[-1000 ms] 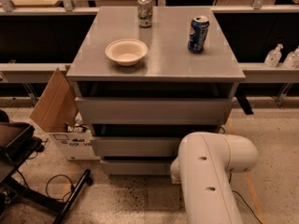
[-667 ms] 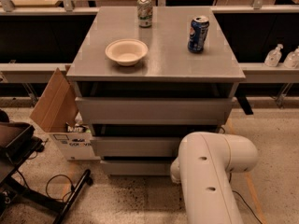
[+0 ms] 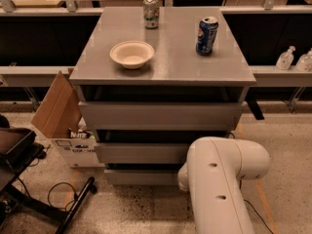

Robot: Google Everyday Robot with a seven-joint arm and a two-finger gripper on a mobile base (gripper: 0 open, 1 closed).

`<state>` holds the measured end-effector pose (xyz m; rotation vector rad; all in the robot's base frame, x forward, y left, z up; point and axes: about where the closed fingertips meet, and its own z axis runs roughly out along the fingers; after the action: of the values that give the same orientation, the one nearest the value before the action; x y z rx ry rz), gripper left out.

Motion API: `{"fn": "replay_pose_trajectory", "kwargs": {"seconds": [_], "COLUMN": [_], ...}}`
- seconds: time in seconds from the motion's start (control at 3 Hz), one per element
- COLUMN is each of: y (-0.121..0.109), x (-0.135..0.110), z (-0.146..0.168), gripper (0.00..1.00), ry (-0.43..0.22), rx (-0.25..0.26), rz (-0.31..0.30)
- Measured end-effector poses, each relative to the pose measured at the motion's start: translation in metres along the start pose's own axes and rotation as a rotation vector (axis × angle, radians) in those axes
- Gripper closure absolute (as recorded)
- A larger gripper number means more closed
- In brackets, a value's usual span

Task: Open bottom drawer

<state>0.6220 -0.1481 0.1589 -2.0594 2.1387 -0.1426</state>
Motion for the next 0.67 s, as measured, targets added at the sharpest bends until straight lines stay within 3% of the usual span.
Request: {"fn": "replay_pose_trajectory", "kwargs": {"seconds": [0.67], "y": [-0.0017], "x": [-0.0005], "z": [-0.0090], "gripper": [1.00], "ry": [0.000], "rx": [0.000], "rz": [0.000]}}
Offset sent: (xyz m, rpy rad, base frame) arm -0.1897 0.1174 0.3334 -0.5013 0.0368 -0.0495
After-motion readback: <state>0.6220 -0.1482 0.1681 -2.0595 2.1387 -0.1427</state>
